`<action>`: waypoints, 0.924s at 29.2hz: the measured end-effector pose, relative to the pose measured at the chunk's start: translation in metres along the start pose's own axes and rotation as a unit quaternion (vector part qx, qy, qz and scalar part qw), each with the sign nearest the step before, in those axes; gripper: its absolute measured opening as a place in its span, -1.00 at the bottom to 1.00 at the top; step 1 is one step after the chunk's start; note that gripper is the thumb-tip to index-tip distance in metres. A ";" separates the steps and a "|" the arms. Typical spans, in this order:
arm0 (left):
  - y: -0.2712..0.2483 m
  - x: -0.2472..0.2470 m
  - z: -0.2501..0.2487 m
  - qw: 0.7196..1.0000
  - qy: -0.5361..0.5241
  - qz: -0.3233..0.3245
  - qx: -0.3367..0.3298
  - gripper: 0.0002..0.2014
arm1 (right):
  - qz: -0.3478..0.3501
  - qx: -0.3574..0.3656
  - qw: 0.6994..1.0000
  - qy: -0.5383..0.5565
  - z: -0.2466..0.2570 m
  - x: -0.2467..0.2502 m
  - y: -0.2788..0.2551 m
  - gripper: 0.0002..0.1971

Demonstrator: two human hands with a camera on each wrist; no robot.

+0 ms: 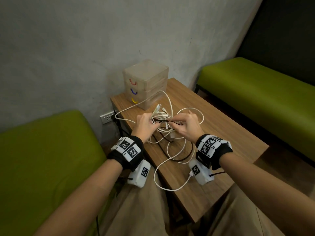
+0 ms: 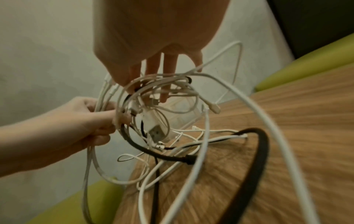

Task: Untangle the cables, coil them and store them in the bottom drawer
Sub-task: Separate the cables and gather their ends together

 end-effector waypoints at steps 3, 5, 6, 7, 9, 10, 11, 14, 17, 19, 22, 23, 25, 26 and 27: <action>0.007 0.005 0.005 0.999 0.001 -0.031 0.027 -0.87 | 0.017 0.021 0.999 0.043 -0.001 0.003 -0.003 -0.89; 0.007 0.005 0.004 0.999 -0.023 -0.026 0.029 -0.88 | 0.008 0.033 0.999 0.027 0.000 0.003 -0.005 -0.87; 0.005 0.004 0.001 0.999 -0.039 -0.023 0.021 -0.87 | -0.005 0.027 0.999 0.025 0.000 0.003 -0.004 -0.87; 0.004 0.003 -0.001 0.998 -0.055 -0.022 0.009 -0.82 | -0.017 0.014 0.999 0.030 -0.001 0.004 -0.003 -0.87; 0.001 0.001 -0.003 0.996 -0.086 -0.024 -0.019 -0.67 | -0.023 -0.006 0.999 0.035 0.001 0.005 -0.002 -0.87; 0.000 0.000 -0.003 0.994 -0.101 -0.018 -0.026 -0.60 | -0.023 -0.005 0.999 0.028 0.001 0.004 -0.002 -0.88; 0.000 -0.002 -0.002 0.993 -0.113 -0.008 -0.022 -0.56 | -0.023 -0.002 1.000 0.021 0.001 0.004 -0.001 -0.89; -0.003 -0.007 -0.005 0.993 -0.103 0.002 -0.049 -0.59 | -0.018 -0.004 1.000 0.018 0.002 0.003 0.001 -0.89; -0.007 -0.011 -0.010 0.991 -0.100 -0.003 -0.092 -0.66 | -0.023 -0.012 0.999 0.044 0.006 0.006 0.001 -0.83; -0.008 -0.013 -0.006 0.986 -0.161 0.013 -0.034 -0.64 | -0.022 -0.015 0.998 0.051 0.006 0.007 0.001 -0.85; -0.010 -0.014 -0.004 0.987 -0.162 0.011 0.015 -0.63 | 0.011 -0.039 0.999 0.027 0.001 0.003 0.000 -0.90; -0.011 -0.014 -0.008 0.989 -0.144 0.011 0.001 -0.63 | 0.011 -0.046 0.998 0.030 0.001 0.002 0.000 -0.90; -0.011 -0.014 -0.017 0.993 -0.111 0.012 -0.033 -0.57 | 0.000 -0.057 0.997 0.055 0.003 0.001 0.000 -0.89; -0.010 -0.014 -0.019 0.995 -0.097 0.014 -0.036 -0.54 | -0.005 -0.057 0.996 0.064 0.004 0.002 0.000 -0.87; -0.007 -0.013 -0.018 0.995 -0.089 0.016 -0.030 -0.54 | -0.007 -0.055 0.996 0.068 0.005 0.003 0.000 -0.85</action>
Point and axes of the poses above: each hand's wrist, its own y-axis towards the middle knuckle, its own x-axis out of the back of the hand, z = x × y, the point moved 3 cm from there along y, towards the middle knuckle, and after that the axes turned 6 degrees about -z, right-handed, at the moved point
